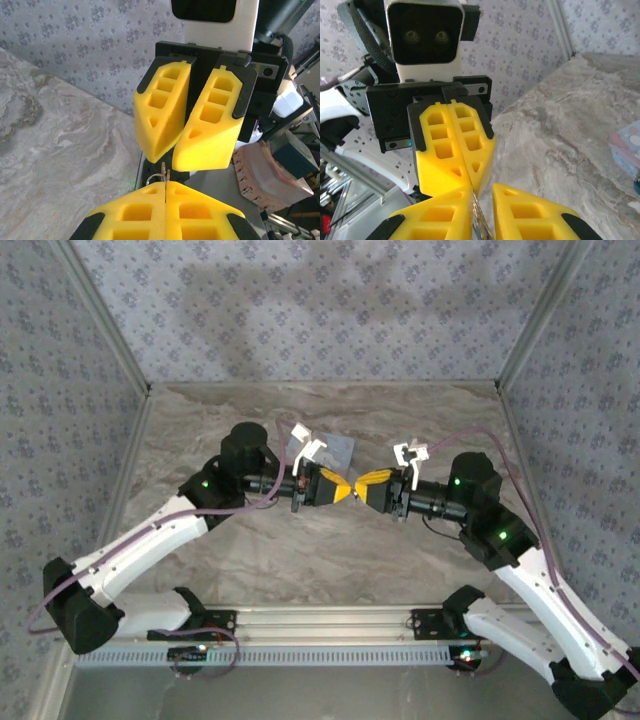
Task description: Unlock a padlock with a key
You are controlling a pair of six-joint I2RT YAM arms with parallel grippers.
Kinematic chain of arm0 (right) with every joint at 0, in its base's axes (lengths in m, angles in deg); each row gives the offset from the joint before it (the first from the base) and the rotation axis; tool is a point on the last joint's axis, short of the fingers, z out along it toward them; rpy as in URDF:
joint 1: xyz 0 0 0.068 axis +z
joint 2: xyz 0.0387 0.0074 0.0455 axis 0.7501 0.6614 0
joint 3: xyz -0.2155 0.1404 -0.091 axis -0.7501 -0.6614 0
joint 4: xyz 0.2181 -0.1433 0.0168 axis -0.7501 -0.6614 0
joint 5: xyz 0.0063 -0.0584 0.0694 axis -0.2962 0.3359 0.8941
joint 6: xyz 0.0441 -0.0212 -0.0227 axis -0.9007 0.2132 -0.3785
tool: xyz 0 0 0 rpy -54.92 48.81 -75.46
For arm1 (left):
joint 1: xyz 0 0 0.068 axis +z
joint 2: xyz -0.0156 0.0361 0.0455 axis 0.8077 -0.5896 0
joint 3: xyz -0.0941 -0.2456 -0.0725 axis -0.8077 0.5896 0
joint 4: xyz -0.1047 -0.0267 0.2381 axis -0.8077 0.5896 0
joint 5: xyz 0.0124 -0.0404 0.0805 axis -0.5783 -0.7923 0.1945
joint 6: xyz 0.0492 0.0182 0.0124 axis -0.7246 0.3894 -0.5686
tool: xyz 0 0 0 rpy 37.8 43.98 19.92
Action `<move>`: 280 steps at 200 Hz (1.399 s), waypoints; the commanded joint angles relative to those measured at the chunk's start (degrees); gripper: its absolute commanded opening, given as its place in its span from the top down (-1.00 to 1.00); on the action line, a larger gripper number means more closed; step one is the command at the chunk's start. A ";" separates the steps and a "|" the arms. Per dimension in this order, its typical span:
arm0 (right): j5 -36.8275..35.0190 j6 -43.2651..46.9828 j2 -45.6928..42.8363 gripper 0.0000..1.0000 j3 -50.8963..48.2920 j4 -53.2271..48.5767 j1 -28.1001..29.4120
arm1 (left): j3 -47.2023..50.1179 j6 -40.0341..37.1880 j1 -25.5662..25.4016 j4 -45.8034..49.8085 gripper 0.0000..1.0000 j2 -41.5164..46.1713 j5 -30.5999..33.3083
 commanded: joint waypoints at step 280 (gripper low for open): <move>7.09 -3.29 -2.67 0.44 -3.01 2.27 -5.19 | 0.22 -0.33 -0.25 -2.56 1.00 1.28 -2.48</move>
